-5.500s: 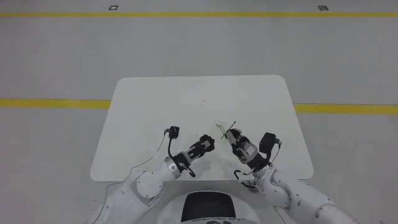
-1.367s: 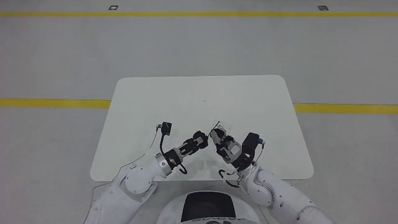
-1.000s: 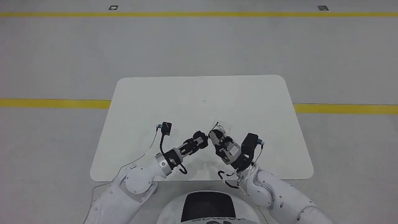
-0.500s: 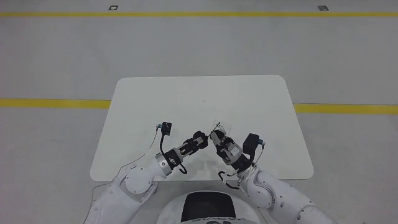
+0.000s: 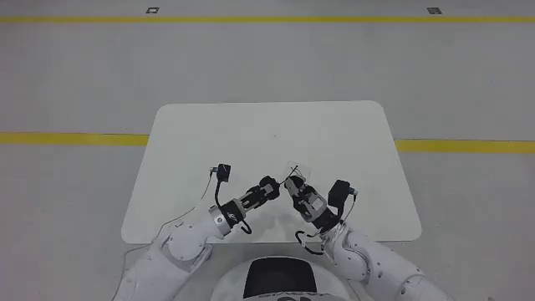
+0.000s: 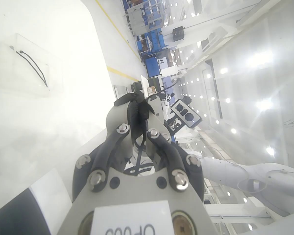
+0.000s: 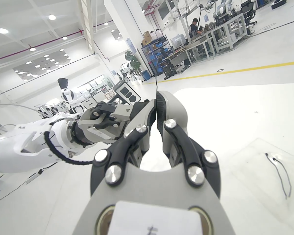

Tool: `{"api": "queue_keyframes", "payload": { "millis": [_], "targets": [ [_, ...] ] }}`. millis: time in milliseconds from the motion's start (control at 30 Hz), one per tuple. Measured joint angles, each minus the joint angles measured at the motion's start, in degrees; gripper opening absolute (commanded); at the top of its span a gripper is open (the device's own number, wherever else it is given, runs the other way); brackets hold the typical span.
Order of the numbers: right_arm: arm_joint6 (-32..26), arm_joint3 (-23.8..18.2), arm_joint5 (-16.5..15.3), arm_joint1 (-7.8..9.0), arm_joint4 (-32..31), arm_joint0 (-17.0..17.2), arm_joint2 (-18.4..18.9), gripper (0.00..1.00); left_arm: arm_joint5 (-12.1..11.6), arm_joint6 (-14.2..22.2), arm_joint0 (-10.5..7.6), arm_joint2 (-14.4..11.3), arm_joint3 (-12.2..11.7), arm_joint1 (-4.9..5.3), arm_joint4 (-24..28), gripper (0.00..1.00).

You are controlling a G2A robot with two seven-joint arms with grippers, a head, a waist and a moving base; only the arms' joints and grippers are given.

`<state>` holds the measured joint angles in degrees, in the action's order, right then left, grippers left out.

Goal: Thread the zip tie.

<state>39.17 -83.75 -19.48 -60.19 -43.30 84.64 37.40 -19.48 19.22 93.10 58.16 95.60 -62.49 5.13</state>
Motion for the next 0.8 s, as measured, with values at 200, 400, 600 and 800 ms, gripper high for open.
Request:
{"api": "queue_keyframes", "payload": {
  "millis": [200, 400, 600, 800],
  "targets": [
    [0.27, -0.30, 0.00, 0.09, 0.26, -0.66, -1.08, 0.00, 0.00, 0.00, 0.00, 0.00, 0.00, 0.00, 0.00, 0.00],
    [0.08, 0.29, 0.00, 0.18, 0.83, -1.55, -2.10, 0.00, 0.00, 0.00, 0.00, 0.00, 0.00, 0.00, 0.00, 0.00],
    [0.22, 1.12, 0.00, 0.19, 1.77, -2.08, -2.92, 0.00, 0.00, 0.00, 0.00, 0.00, 0.00, 0.00, 0.00, 0.00],
    [0.28, 1.29, 0.00, 0.40, 2.12, -2.39, -3.57, 1.00, 0.00, 0.00, 0.00, 0.00, 0.00, 0.00, 0.00, 0.00]
  ]
}}
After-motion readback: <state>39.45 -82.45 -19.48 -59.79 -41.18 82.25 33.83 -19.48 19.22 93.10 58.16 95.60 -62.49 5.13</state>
